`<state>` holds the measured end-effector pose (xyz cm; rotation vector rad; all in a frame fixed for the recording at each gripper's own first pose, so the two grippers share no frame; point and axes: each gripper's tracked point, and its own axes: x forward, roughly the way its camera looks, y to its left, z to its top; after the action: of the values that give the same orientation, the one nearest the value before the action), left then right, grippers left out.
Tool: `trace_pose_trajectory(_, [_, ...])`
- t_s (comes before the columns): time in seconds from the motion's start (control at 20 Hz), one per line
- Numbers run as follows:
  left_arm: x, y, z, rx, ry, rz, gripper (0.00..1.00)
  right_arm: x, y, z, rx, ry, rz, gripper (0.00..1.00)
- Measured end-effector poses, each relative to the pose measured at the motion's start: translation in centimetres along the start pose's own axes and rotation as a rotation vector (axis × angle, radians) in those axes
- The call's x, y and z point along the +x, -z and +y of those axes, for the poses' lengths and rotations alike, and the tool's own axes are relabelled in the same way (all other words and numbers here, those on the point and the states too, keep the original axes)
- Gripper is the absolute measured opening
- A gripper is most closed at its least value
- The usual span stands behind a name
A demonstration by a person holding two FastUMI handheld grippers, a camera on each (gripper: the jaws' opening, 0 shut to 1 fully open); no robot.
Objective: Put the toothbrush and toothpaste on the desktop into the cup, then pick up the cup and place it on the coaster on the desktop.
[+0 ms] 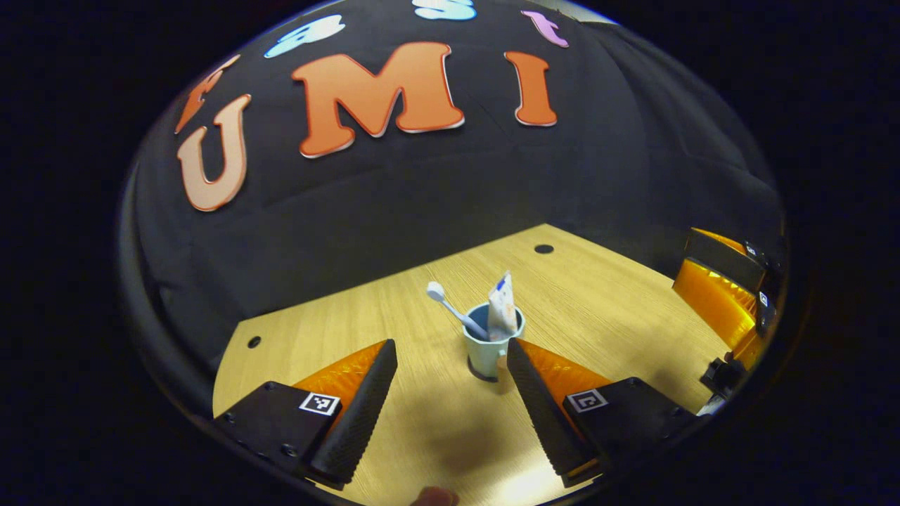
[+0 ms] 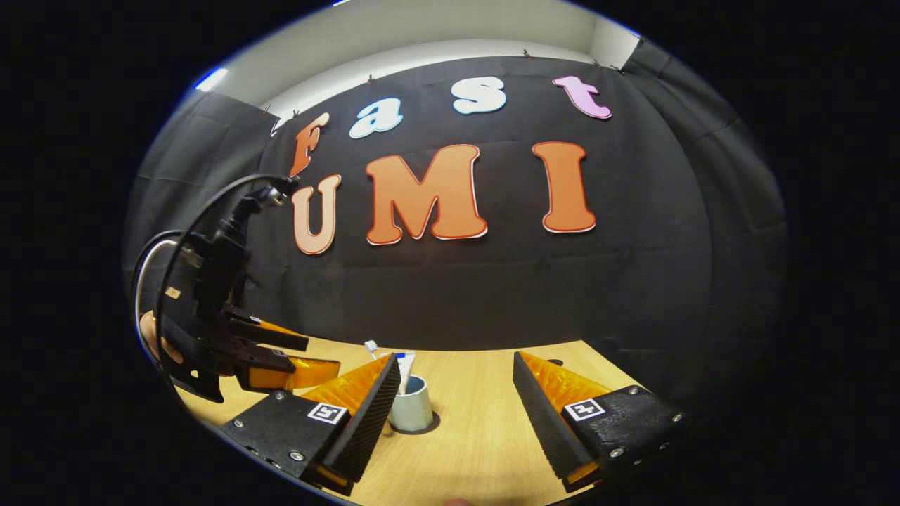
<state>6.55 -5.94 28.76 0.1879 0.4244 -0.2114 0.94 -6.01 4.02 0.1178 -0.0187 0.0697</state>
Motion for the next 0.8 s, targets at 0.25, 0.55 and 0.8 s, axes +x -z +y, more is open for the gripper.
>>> trace_pose_trajectory(0.25, [-2.5, -1.9, 1.8, -0.058, -0.071, -0.198, 1.0, 1.5, -1.5, 2.8, 0.002, -0.018, -0.035, 0.96])
trace_pose_trajectory(0.55, [-6.4, -3.2, 5.9, -0.101, -0.207, -0.422, 1.0, 2.2, -2.8, 4.4, 0.033, -0.001, -0.08, 0.96])
trace_pose_trajectory(0.8, [-9.7, -2.8, 9.3, -0.123, -0.301, -0.484, 1.0, 2.3, -1.5, 4.5, 0.029, 0.045, -0.058, 0.96])
